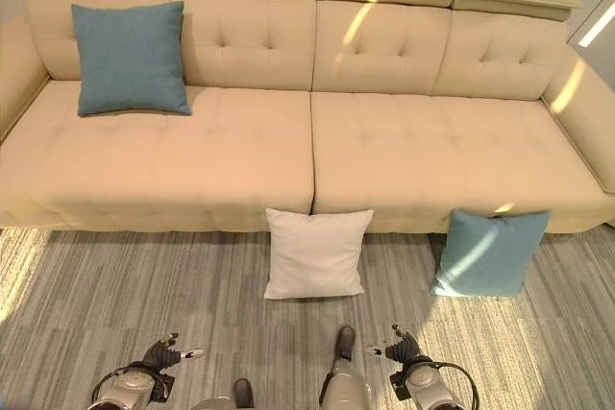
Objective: Pick up all the scattered cushions and arrange them neatly on the sofa.
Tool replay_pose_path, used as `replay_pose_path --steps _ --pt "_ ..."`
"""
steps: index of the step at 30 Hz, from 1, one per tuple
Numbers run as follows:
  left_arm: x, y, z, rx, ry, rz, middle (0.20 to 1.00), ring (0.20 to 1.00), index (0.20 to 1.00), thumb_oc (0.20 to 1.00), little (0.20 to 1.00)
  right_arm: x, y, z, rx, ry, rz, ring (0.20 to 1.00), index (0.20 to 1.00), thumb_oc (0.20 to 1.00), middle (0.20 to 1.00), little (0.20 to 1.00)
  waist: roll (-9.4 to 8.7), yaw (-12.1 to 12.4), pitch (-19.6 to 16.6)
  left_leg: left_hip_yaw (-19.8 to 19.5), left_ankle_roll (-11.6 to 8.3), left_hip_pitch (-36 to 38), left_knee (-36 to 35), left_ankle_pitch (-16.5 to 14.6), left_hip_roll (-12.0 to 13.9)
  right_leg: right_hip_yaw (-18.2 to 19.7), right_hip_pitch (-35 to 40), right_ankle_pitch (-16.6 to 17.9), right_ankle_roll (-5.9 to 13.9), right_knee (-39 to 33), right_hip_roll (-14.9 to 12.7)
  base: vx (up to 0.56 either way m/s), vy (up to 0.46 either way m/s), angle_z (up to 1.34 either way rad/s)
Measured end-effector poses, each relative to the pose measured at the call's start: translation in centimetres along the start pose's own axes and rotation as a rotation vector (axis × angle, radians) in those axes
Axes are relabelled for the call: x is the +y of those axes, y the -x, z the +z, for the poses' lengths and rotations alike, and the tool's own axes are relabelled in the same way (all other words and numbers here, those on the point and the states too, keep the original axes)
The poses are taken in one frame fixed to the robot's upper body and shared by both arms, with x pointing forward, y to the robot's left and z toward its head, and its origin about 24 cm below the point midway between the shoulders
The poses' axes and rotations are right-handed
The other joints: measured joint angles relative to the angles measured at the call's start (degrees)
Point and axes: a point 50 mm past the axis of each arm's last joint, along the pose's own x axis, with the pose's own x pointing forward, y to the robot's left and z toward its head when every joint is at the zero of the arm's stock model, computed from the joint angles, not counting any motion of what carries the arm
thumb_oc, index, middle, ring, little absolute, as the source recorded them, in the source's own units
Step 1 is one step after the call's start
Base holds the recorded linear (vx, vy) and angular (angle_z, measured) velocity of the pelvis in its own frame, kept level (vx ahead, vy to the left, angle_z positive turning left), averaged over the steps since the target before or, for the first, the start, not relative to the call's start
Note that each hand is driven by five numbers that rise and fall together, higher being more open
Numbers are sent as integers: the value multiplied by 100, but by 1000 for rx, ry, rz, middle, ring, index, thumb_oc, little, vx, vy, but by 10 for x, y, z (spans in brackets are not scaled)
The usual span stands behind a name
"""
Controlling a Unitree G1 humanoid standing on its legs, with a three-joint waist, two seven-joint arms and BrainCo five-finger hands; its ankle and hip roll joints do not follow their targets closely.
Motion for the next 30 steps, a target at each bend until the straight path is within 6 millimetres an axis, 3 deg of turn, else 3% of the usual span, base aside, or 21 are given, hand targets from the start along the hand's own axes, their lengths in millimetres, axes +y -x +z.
replay_pose_path --steps 1,3,4,5,6,7,9,10,12,14,15,16,18,19,21,24,25,28,30 --pt "-8 1 -2 6 8 -19 1000 1000 1000 1000 1000 -4 1 -4 10 11 -7 1000 1000 1000 1000 1000 177 -48 -10 -137 -60 38 -8 -45 188 17 115 -25 -48 73 205 329 -326 43" --pt "-21 2 -3 8 23 -48 1000 1000 1000 1000 1000 -9 2 -7 13 34 -12 1000 1000 1000 1000 1000 392 -11 -14 -394 -70 -21 226 -55 568 -37 144 -295 -386 335 531 177 -317 24" --pt "-24 2 -5 12 25 -55 1000 1000 1000 1000 1000 -10 2 -7 8 38 -11 1000 1000 1000 1000 1000 399 14 -5 -549 -79 -125 454 -18 650 -43 151 -434 -468 460 612 17 -360 28" --pt "-26 2 -4 12 25 -60 1000 1000 1000 1000 1000 -12 1 -3 -8 33 -17 1000 1000 1000 1000 1000 342 -6 8 -745 -250 -330 770 124 680 -125 171 -527 -528 531 617 -22 -379 70" --pt "-26 0 6 -13 22 -61 1000 1000 1000 1000 1000 -12 2 -4 -5 26 -19 1000 1000 1000 1000 1000 188 -55 44 -1031 -631 -818 1421 383 713 -214 157 -703 -546 666 574 -17 -310 92" --pt "-23 -3 18 -46 8 -58 1000 1000 1000 1000 1000 -11 2 -6 -3 26 -16 1000 1000 1000 1000 1000 60 -125 97 -1066 -707 -1216 1988 516 731 -306 149 -795 -667 695 552 34 -234 97" --pt "-19 -3 22 -59 8 -50 1000 1000 1000 1000 1000 -10 1 -3 -7 32 -13 1000 1000 1000 1000 1000 -61 -71 171 -1044 -532 -1632 2519 765 792 -449 209 -970 -871 654 585 68 -94 70" --pt "-20 -5 33 -91 32 -53 1000 1000 1000 1000 1000 -13 0 -4 -2 27 -25 1000 1000 1000 1000 1000 -166 -88 301 -991 -531 -1963 2726 745 848 -531 288 -1014 -954 561 670 132 10 57" --pt "-21 -4 38 -111 34 -59 1000 1000 1000 1000 1000 -16 -2 2 -16 10 -34 1000 1000 1000 1000 1000 -219 -62 392 -686 -552 -1972 1833 671 790 -589 353 -1017 -956 378 747 186 99 33" --pt "-23 -4 43 -132 31 -69 1000 1000 1000 1000 1000 -17 -3 4 -9 0 -40 1000 1000 1000 1000 1000 -80 -97 454 -378 -496 -1872 234 794 688 -607 454 -911 -799 70 1032 179 157 -10" --pt "-24 -3 37 -116 33 -69 1000 1000 1000 1000 1000 -17 -3 4 -8 -11 -42 1000 1000 1000 1000 1000 77 -48 461 -419 -431 -1690 -173 839 720 -513 544 -938 -842 27 1257 154 227 -67" --pt "-25 -3 35 -111 35 -73 1000 1000 1000 1000 1000 -17 -2 0 0 -7 -44 1000 1000 1000 1000 1000 153 -48 461 -448 -410 -1676 75 846 662 -499 567 -962 -879 66 1303 128 328 -78" --pt "-28 -3 39 -122 42 -81 1000 1000 1000 1000 1000 -20 -2 0 0 -2 -49 1000 1000 1000 1000 1000 230 -142 479 -571 -365 -1779 528 819 487 -406 466 -1008 -946 239 1255 56 241 -50" --pt "-25 -3 39 -124 46 -75 1000 1000 1000 1000 1000 -19 -3 3 -12 0 -48 1000 1000 1000 1000 1000 206 -116 475 -556 -160 -1766 500 825 385 -225 203 -1086 -967 526 1181 -3 93 -57" --pt "-18 -5 50 -150 52 -57 1000 1000 1000 1000 1000 -18 -3 8 -32 1 -44 1000 1000 1000 1000 1000 135 -152 537 -357 95 -1880 540 836 221 -40 -141 -1152 -876 931 984 2 101 -41" --pt "-2 -6 59 -183 53 -17 1000 1000 1000 1000 1000 -13 -3 14 -58 5 -30 1000 1000 1000 1000 1000 37 -61 640 -84 303 -1868 777 628 61 225 -334 -1248 -754 1314 751 -8 57 -30" --pt "10 -6 68 -212 49 11 1000 1000 1000 1000 1000 -16 -5 30 -107 4 -39 1000 1000 1000 1000 1000 41 -23 832 -7 383 -1887 984 495 29 296 -370 -1325 -639 1478 649 -27 8 -30" --pt "17 -7 83 -251 68 34 1000 1000 1000 1000 1000 -24 -6 58 -204 -23 -60 1000 1000 1000 1000 1000 194 60 1094 51 500 -2009 1144 415 91 357 -557 -1567 -336 1961 299 8 -35 -10" --pt "26 -7 84 -253 61 66 1000 1000 1000 1000 1000 -21 -6 77 -273 -35 -52 1000 1000 1000 1000 1000 134 130 1152 117 494 -2052 1142 377 106 415 -462 -1476 -87 1601 -88 -46 -127 -21"
